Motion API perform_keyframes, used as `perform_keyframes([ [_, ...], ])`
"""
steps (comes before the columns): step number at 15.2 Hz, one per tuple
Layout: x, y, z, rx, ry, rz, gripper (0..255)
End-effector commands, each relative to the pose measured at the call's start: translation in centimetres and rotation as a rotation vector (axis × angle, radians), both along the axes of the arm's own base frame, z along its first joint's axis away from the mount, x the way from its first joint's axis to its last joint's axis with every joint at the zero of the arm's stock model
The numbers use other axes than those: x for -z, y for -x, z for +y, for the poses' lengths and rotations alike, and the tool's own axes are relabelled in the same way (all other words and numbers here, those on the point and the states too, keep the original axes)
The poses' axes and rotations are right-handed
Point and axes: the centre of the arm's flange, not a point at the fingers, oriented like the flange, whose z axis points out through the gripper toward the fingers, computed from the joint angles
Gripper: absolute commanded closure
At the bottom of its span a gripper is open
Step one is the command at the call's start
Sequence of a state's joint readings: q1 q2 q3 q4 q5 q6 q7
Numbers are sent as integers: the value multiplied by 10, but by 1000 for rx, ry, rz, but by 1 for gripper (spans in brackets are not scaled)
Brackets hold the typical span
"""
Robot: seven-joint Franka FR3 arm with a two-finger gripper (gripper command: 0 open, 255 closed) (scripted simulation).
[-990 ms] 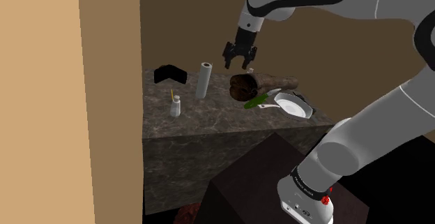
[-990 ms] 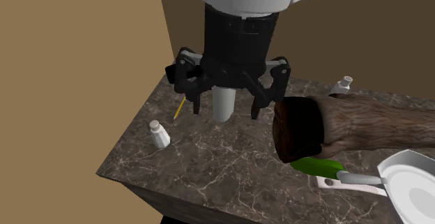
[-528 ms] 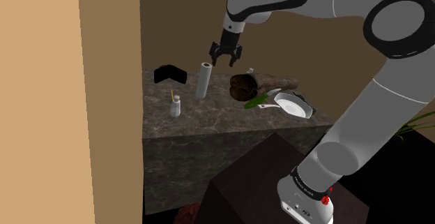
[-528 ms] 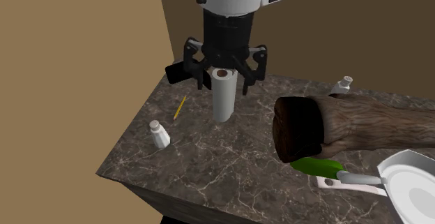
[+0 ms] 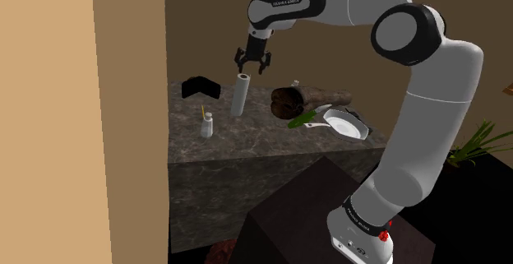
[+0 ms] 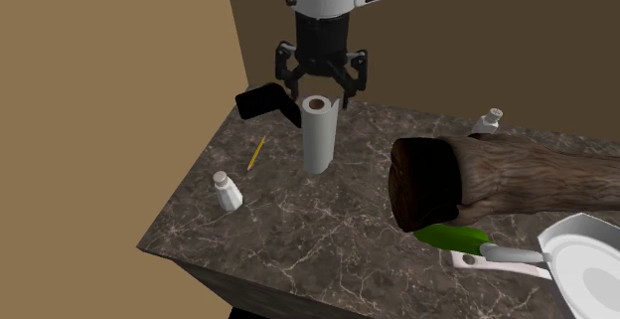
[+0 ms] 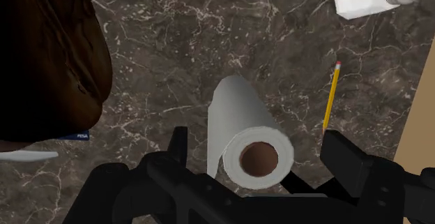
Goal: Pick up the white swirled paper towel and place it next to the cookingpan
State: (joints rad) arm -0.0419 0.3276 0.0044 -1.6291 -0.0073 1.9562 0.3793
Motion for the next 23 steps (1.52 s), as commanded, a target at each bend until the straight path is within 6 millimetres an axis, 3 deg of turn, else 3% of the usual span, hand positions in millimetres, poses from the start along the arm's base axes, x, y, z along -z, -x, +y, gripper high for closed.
perform_keyframes([
  [1, 7, -25, -4, 24, 13, -8, 0],
  [3, 14, -48, -10, 47, 26, -15, 0],
  [11, 54, -48, -12, 47, 26, -15, 0],
  [19, 54, -48, -12, 47, 26, -15, 0],
  [20, 54, -48, -12, 47, 26, -15, 255],
  [23, 54, -48, -12, 47, 26, -15, 255],
])
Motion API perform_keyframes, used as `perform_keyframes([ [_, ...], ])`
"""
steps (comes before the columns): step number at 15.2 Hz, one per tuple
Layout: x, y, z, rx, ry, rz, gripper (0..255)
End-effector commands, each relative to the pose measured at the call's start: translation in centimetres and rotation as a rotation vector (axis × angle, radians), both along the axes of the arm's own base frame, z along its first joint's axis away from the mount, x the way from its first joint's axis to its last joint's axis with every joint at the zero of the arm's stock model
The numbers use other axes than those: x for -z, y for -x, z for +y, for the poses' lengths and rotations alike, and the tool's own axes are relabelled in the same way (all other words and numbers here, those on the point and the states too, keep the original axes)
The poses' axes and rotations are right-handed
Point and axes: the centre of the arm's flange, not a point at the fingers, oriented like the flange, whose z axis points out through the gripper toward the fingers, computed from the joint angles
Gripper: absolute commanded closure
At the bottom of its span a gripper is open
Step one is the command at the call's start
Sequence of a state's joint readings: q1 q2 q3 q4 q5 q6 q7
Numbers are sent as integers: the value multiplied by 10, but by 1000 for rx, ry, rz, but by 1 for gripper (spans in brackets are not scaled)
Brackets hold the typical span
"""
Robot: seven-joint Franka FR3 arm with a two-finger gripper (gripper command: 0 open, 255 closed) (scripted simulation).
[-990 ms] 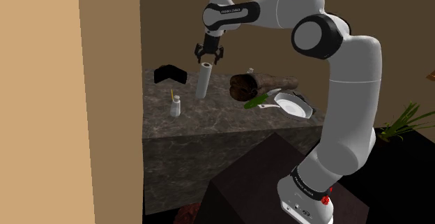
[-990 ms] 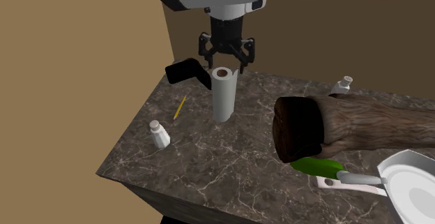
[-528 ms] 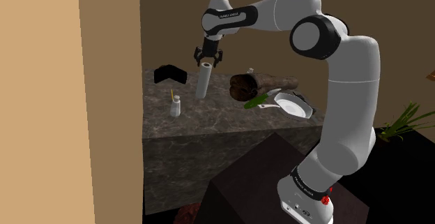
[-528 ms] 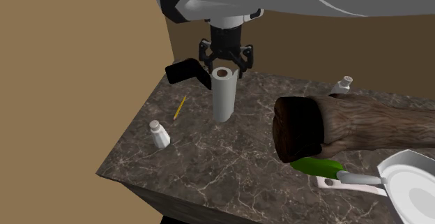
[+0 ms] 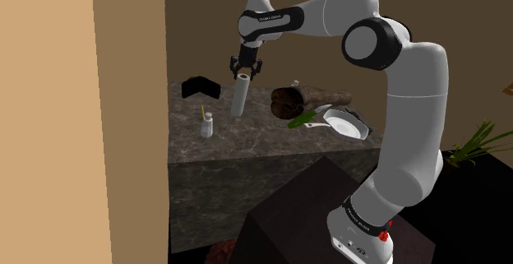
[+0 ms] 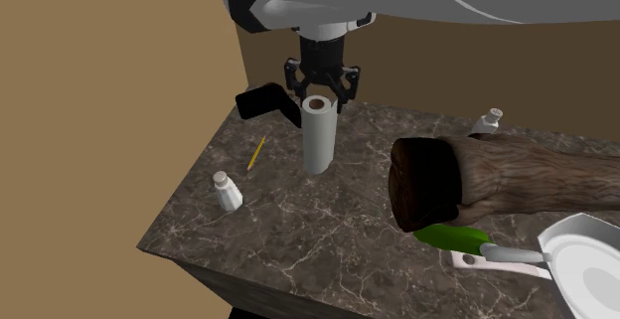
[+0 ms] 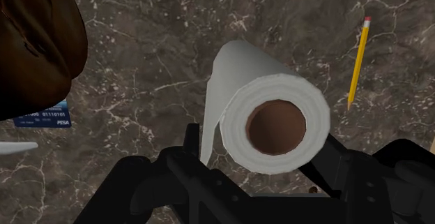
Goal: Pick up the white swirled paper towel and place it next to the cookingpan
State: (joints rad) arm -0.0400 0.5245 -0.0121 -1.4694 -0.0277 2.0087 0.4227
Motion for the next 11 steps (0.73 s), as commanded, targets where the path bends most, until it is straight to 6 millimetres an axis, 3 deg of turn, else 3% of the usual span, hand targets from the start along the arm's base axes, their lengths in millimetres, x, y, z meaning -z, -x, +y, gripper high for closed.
perform_keyframes([
  [1, 0, 0, 0, 0, 0, 0, 255],
  [6, 0, 0, 0, 0, 0, 0, 255],
  [11, -26, 0, 0, 0, 0, 0, 255],
])
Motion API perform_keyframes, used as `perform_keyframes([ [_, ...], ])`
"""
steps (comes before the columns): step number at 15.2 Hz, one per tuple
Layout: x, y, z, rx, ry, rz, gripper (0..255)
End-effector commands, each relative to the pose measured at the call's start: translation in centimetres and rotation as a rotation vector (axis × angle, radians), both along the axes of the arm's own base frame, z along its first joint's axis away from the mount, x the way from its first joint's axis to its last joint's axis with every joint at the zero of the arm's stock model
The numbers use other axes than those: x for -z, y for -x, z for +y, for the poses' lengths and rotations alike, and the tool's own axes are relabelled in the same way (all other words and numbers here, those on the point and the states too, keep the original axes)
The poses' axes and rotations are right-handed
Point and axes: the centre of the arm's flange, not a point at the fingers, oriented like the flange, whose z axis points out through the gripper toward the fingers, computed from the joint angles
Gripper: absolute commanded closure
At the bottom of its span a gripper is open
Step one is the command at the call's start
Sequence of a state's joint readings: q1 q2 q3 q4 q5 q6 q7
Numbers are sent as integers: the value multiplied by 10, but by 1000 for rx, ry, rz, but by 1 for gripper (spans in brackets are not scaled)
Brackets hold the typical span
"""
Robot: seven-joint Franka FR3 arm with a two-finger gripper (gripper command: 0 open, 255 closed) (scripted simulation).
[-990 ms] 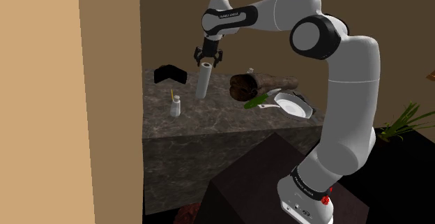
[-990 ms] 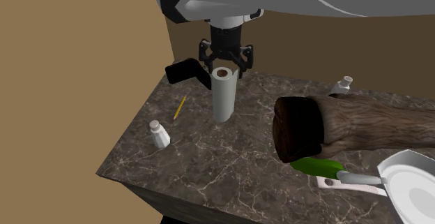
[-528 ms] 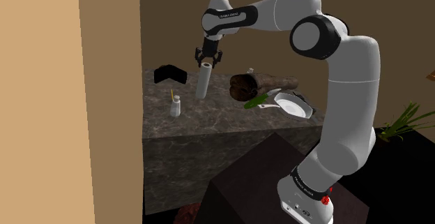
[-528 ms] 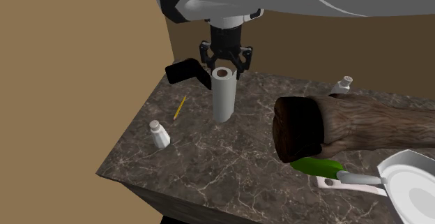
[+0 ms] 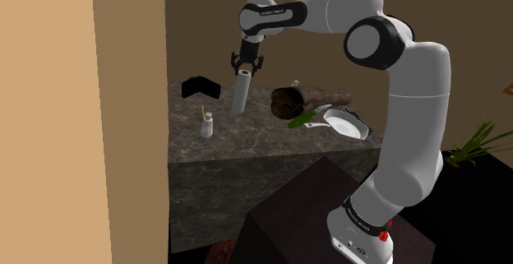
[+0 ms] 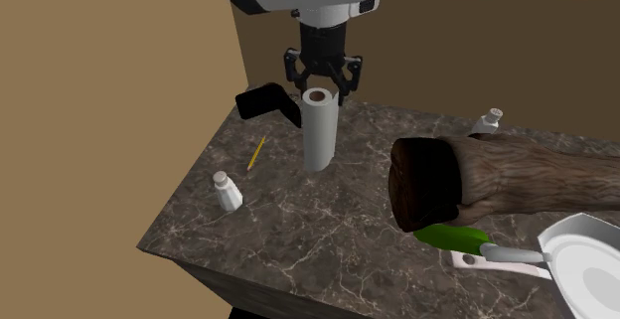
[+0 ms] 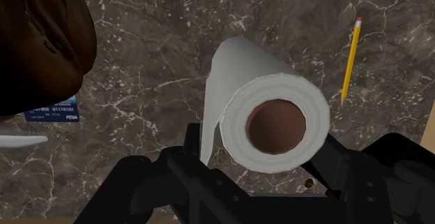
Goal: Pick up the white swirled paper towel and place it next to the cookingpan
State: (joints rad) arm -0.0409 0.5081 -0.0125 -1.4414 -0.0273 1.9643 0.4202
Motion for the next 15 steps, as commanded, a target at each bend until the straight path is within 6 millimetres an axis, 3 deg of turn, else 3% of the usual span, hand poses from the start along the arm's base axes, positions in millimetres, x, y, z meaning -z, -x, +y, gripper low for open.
perform_keyframes([
  [1, -10, -1, 1, 0, 0, 0, 255],
  [15, -84, -1, 1, 0, 0, 0, 255],
])
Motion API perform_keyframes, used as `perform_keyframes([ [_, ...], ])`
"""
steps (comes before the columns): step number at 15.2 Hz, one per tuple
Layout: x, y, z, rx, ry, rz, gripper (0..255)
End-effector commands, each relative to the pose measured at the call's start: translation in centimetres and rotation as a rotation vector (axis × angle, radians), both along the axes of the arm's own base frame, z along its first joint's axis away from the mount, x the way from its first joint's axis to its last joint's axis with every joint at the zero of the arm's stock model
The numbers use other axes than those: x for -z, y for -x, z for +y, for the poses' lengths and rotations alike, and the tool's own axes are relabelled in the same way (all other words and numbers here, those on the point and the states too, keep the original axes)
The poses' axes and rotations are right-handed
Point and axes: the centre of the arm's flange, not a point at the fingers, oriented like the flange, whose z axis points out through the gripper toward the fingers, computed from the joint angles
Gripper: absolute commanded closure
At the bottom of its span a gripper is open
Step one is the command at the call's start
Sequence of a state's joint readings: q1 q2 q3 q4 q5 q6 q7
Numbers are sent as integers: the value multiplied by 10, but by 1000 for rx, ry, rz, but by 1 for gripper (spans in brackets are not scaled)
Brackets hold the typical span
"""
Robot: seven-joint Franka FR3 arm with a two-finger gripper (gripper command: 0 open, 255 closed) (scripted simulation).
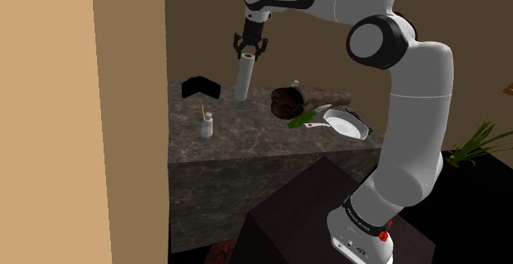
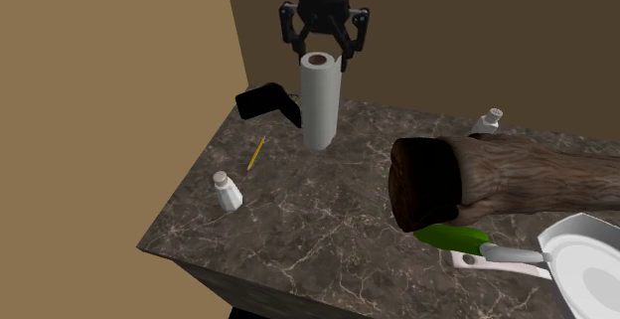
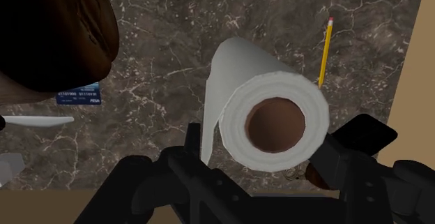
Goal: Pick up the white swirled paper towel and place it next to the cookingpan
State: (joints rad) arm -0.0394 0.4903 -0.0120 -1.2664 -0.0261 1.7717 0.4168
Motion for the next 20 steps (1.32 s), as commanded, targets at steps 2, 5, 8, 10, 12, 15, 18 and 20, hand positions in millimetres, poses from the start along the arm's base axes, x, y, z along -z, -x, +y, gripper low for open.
perform_keyframes([
  [2, -16, 1, 0, 0, 0, 0, 255],
  [5, -31, 1, 0, 0, 0, 0, 255],
  [8, -46, 12, -4, 0, 0, 0, 255],
  [10, -56, 36, -11, 0, 0, 0, 255],
  [12, -52, 23, -7, 0, 0, 0, 0],
  [15, -17, 38, 9, -9, 48, 16, 0],
  [18, 18, 54, 23, -17, 95, 31, 0],
  [20, 42, 65, 32, -23, 126, 42, 0],
])
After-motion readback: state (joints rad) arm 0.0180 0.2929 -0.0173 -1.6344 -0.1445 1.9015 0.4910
